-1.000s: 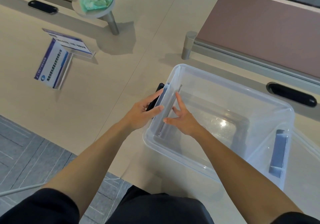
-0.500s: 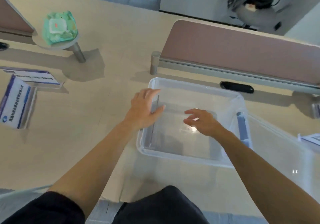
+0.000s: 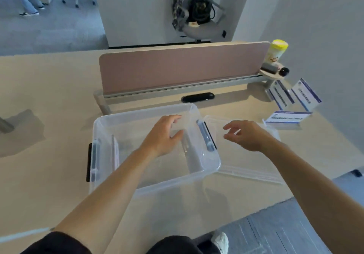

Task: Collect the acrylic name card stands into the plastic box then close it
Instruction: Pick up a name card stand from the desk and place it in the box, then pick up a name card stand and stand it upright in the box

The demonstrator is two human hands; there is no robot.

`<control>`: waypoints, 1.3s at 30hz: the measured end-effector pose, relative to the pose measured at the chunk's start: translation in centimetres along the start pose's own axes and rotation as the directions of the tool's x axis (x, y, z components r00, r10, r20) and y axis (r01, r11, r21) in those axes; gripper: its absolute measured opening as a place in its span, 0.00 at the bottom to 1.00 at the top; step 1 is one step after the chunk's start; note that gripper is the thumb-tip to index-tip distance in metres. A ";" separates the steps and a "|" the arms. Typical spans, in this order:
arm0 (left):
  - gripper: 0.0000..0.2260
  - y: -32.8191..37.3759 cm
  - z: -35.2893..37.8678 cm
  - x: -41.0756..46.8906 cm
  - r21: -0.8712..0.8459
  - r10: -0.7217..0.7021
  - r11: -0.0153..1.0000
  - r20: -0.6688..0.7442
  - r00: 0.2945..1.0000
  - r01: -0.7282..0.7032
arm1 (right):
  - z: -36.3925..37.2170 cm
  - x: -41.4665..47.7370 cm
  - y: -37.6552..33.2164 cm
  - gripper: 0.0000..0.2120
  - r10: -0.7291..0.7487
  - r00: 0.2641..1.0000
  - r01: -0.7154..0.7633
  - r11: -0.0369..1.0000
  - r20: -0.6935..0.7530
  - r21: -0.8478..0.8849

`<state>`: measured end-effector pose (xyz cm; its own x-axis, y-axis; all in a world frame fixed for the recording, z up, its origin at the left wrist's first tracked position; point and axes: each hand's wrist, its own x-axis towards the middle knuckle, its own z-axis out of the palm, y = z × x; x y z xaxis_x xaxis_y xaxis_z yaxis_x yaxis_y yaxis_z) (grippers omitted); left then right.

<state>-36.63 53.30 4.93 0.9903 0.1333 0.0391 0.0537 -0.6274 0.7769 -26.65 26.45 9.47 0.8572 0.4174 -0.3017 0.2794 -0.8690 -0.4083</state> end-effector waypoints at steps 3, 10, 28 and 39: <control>0.21 4.0 4.2 2.1 0.039 0.031 0.999 0.065 0.997 -0.034 | -2.6 -1.4 5.3 0.15 0.020 0.998 -0.020 1.000 -0.056 0.002; 0.18 13.8 15.8 7.0 0.016 0.001 1.000 0.146 0.989 -0.004 | -7.1 -3.5 18.6 0.16 0.105 0.976 -0.082 0.989 -0.190 0.125; 0.18 18.0 37.5 23.5 0.016 -0.094 0.996 0.271 0.958 0.093 | -13.1 4.6 40.2 0.17 0.386 0.911 -0.386 0.922 -0.143 0.032; 0.24 21.3 44.9 32.3 0.432 -0.087 0.901 0.250 0.964 -0.031 | -15.8 14.9 48.6 0.27 0.084 0.991 -0.118 0.908 -0.100 -0.403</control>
<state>2.27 9.79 -5.45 0.9823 -0.0090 -0.1870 0.0730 -0.9012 0.4271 6.50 -13.82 -1.26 0.9168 0.3140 -0.2468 0.3269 -0.9450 0.0121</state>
